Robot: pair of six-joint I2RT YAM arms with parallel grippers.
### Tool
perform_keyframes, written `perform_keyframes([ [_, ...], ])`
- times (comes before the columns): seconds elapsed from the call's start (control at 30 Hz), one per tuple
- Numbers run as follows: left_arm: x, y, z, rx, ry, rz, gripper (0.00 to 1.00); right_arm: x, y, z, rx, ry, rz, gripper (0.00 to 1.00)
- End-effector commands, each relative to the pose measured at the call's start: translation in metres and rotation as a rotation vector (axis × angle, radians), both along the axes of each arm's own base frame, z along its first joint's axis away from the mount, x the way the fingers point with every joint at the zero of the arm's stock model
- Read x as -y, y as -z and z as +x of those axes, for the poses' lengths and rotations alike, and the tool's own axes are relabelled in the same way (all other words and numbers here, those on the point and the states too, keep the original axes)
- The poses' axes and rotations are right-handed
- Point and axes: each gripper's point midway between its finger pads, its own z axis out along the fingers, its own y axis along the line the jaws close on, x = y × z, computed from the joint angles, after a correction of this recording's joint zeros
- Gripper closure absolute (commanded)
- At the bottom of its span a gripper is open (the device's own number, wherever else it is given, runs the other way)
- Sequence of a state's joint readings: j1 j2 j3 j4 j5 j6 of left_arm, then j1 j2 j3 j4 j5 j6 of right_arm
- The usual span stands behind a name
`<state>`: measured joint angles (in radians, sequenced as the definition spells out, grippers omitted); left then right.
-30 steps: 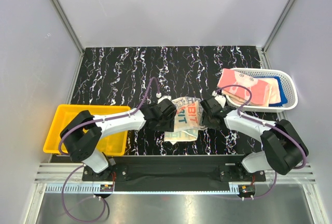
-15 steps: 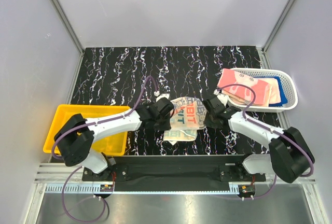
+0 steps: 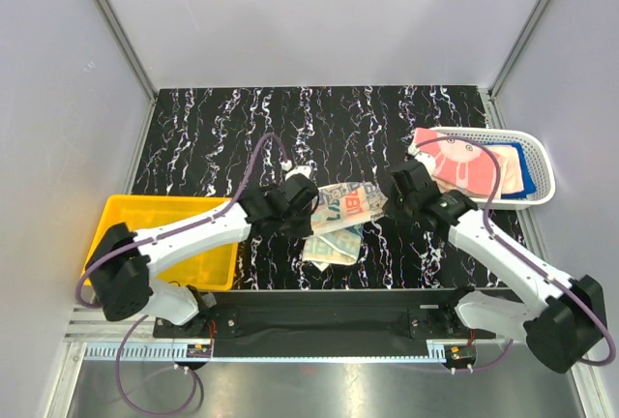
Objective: Fold and stack the towels
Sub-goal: Flatten out the crumpled towel
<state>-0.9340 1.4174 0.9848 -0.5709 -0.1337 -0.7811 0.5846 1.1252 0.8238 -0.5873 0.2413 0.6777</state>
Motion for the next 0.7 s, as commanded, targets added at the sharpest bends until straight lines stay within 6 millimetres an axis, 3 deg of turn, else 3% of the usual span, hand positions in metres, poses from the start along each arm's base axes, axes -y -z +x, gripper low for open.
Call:
perform_keyframes([
  [0.0, -0.014, -0.063, 0.016, 0.145, 0.000, 0.002, 1.00, 0.001, -0.077, 0.013, 0.173, -0.029, 0.029, 1.00],
  [0.07, -0.015, -0.106, 0.023, 0.224, 0.007, -0.033, 1.00, 0.001, -0.103, 0.014, 0.222, -0.052, 0.037, 1.00],
  [0.1, -0.020, -0.118, 0.021, 0.235, 0.010, -0.028, 1.00, 0.000, -0.132, 0.016, 0.286, -0.069, 0.056, 1.00],
  [0.13, -0.022, -0.130, 0.021, 0.254, 0.015, -0.033, 1.00, 0.001, -0.147, 0.016, 0.317, -0.077, 0.064, 1.00],
  [0.17, -0.021, -0.159, 0.024, 0.305, 0.023, -0.068, 1.00, 0.000, -0.161, 0.015, 0.346, -0.092, 0.075, 1.00],
  [0.2, -0.027, -0.172, 0.020, 0.318, 0.027, -0.071, 1.00, -0.001, -0.191, 0.013, 0.413, -0.112, 0.100, 1.00],
  [0.23, -0.030, -0.185, 0.019, 0.336, 0.031, -0.086, 1.00, -0.002, -0.205, 0.012, 0.441, -0.125, 0.117, 1.00],
  [0.27, -0.031, -0.210, 0.018, 0.375, 0.039, -0.117, 1.00, -0.003, -0.219, 0.010, 0.470, -0.134, 0.133, 1.00],
  [0.3, -0.036, -0.224, 0.016, 0.398, 0.040, -0.136, 1.00, -0.002, -0.247, 0.007, 0.529, -0.145, 0.158, 1.00],
  [0.37, -0.041, -0.260, 0.012, 0.455, 0.043, -0.185, 1.00, -0.003, -0.269, 0.004, 0.570, -0.170, 0.176, 1.00],
  [0.4, -0.043, -0.275, 0.010, 0.476, 0.046, -0.211, 1.00, -0.004, -0.294, -0.001, 0.620, -0.183, 0.207, 1.00],
  [0.43, -0.047, -0.289, 0.007, 0.498, 0.048, -0.233, 1.00, -0.006, -0.306, -0.004, 0.643, -0.206, 0.227, 1.00],
  [0.47, -0.051, -0.313, 0.003, 0.535, 0.049, -0.278, 1.00, -0.008, -0.315, -0.006, 0.659, -0.219, 0.236, 1.00],
  [0.5, -0.053, -0.325, -0.001, 0.551, 0.055, -0.301, 1.00, -0.006, -0.337, -0.011, 0.706, -0.228, 0.258, 1.00],
  [0.57, -0.059, -0.346, -0.006, 0.582, 0.059, -0.339, 1.00, -0.008, -0.356, -0.017, 0.738, -0.256, 0.279, 1.00],
  [0.6, -0.061, -0.364, -0.012, 0.609, 0.068, -0.381, 1.00, -0.007, -0.374, -0.022, 0.774, -0.266, 0.299, 1.00],
  [0.67, -0.066, -0.380, -0.016, 0.632, 0.061, -0.420, 1.00, -0.009, -0.396, -0.029, 0.810, -0.292, 0.328, 1.00],
])
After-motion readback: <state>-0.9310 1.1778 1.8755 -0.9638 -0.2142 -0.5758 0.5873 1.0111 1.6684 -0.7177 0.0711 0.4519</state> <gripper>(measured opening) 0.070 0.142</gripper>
